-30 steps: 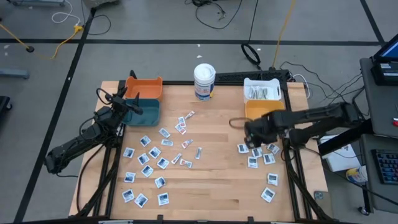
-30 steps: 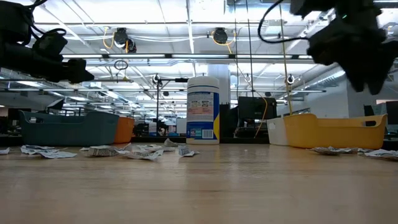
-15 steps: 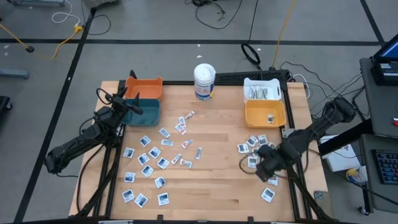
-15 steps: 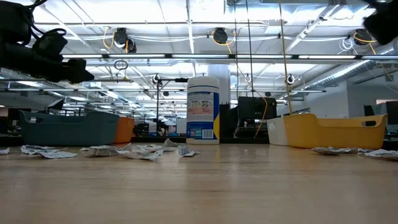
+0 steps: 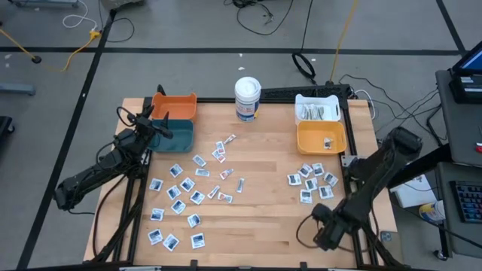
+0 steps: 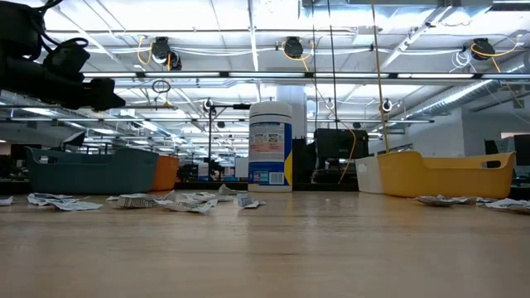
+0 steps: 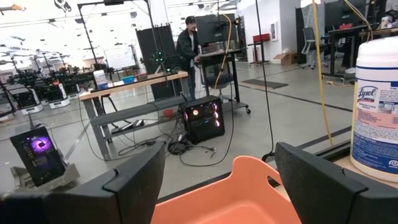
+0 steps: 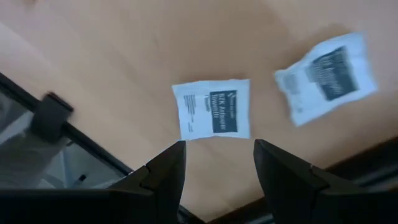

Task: Pick & Place First Aid Supplies
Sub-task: Put the black pad into the yellow bin

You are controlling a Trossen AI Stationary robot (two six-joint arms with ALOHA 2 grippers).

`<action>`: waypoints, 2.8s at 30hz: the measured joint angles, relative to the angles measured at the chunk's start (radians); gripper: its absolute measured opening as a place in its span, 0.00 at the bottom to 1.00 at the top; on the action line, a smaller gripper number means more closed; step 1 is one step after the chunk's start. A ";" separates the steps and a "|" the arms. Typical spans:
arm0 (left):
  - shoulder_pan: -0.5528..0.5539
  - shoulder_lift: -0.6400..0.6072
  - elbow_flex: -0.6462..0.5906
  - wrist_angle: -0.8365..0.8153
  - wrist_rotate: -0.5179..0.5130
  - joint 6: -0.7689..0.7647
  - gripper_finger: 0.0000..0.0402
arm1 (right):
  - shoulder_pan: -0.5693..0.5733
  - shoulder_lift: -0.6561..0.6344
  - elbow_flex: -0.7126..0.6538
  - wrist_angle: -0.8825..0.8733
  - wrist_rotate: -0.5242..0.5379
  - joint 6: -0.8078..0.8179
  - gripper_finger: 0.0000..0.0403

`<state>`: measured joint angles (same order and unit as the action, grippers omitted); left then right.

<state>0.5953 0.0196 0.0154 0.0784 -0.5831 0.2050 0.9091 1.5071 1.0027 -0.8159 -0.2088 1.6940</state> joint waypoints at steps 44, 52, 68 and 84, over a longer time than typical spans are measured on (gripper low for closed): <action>0.000 0.000 0.000 0.000 0.000 0.000 0.77 | -0.013 0.250 0.000 0.163 0.026 -0.051 0.01; 0.000 0.000 0.000 0.000 0.000 0.000 0.77 | -0.123 0.251 0.000 0.207 0.056 -0.014 0.01; 0.000 0.000 0.000 0.000 0.000 0.000 0.77 | -0.472 0.126 -0.005 0.111 0.072 -0.354 0.00; 0.000 0.000 0.000 0.000 0.000 0.000 0.77 | -0.966 -0.200 -0.002 -0.219 0.164 -0.623 0.00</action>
<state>0.5953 0.0196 0.0154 0.0784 -0.5831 0.2050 -0.0572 1.3070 1.0008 -1.0350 -0.0446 1.0705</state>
